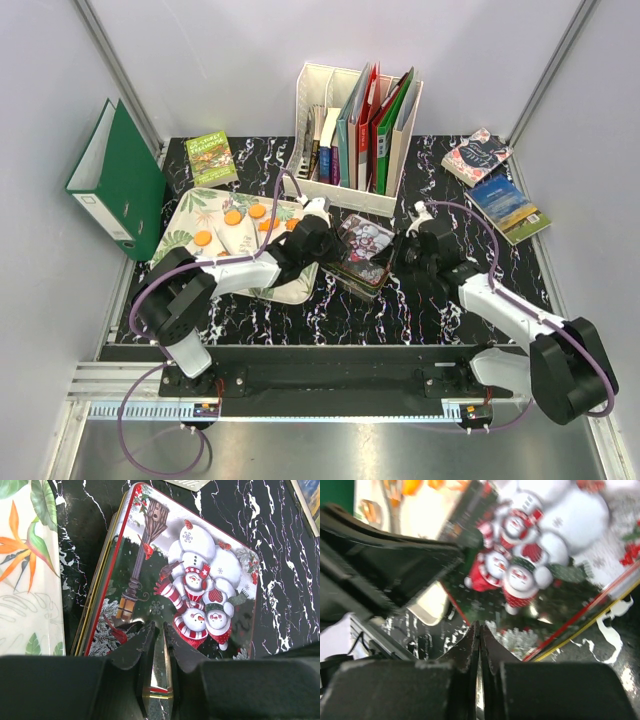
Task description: Pack the cookies
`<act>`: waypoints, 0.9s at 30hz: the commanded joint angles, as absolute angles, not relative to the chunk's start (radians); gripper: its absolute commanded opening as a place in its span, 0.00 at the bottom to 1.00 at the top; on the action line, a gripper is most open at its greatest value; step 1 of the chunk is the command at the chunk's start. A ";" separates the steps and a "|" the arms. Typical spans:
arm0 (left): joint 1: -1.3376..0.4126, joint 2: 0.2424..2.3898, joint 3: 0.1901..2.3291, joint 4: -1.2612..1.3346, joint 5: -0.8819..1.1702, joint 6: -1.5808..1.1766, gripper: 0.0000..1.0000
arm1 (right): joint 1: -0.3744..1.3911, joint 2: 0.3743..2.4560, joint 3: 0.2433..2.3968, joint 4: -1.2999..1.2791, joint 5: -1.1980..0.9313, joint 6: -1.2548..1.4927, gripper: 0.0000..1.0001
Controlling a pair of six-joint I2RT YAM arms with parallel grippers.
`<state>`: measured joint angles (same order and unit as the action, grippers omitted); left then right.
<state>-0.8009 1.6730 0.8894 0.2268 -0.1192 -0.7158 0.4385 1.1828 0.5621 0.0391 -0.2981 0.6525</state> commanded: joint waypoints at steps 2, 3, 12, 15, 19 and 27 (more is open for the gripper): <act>-0.798 1.666 0.854 0.238 -0.104 -0.726 0.20 | 0.446 1.219 0.574 0.034 -0.297 0.640 0.05; -0.798 1.670 0.853 0.242 -0.101 -0.727 0.20 | 0.446 1.235 0.554 0.057 -0.308 0.646 0.04; -0.796 1.677 0.828 0.259 -0.084 -0.741 0.20 | 0.446 1.384 0.425 0.184 -0.345 0.683 0.00; -0.798 1.664 0.819 0.259 -0.090 -0.739 0.19 | 0.445 1.246 0.468 0.140 -0.307 0.689 0.02; -0.798 1.657 0.819 0.259 -0.098 -0.738 0.20 | 0.446 1.106 0.567 0.080 -0.270 0.677 0.05; -0.798 1.669 0.804 0.273 -0.094 -0.761 0.20 | 0.448 1.206 0.471 0.142 -0.288 0.695 0.05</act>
<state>-0.8001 1.6711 0.8417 0.3092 -0.0998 -0.7528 0.4389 1.1351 0.5533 0.1150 -0.2974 0.6865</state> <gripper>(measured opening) 0.192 0.054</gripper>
